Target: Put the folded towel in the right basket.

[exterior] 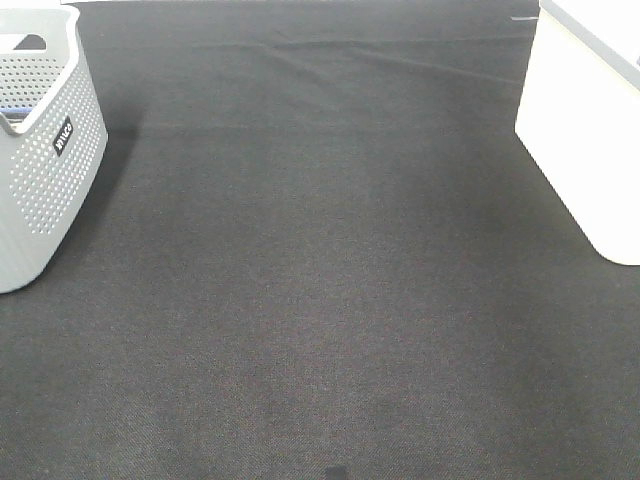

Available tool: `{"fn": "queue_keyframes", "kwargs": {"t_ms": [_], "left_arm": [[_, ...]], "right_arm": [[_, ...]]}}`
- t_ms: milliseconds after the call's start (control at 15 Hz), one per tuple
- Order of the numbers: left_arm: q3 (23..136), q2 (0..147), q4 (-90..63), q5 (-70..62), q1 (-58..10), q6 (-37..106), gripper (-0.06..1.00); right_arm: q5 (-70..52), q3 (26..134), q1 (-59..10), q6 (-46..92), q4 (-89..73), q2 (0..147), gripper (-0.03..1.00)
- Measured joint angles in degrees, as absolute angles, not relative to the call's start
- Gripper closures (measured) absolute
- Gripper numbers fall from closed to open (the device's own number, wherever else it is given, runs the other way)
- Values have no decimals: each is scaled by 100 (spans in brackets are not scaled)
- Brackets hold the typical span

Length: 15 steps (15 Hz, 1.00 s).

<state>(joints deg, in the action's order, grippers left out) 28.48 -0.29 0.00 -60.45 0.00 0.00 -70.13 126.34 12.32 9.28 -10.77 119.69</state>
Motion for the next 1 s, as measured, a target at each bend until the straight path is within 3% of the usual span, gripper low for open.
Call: {"fn": "queue_keyframes", "kwargs": {"t_ms": [133, 200, 267, 400, 467, 600, 1000], "left_arm": [[2848, -29, 0, -6045, 0, 0, -3], [2848, -29, 0, -6045, 0, 0, -3], [2848, -29, 0, -6045, 0, 0, -3], [2848, -29, 0, -6045, 0, 0, -3], [2848, -29, 0, -6045, 0, 0, -3], [2848, -29, 0, -6045, 0, 0, -3], [2848, -29, 0, -6045, 0, 0, -3]], "right_arm": [[-7007, 12599, 1243, 922, -1112, 12101, 90], [-7007, 12594, 1243, 894, -1134, 12244, 84], [-7002, 12588, 1243, 768, -1100, 12336, 73], [-7002, 12576, 1243, 510, -900, 12382, 42], [-7002, 12576, 1243, 464, -796, 12382, 32], [-7002, 12576, 1243, 441, -716, 12370, 26], [-7002, 12576, 997, 441, -1404, 11728, 25]]}}
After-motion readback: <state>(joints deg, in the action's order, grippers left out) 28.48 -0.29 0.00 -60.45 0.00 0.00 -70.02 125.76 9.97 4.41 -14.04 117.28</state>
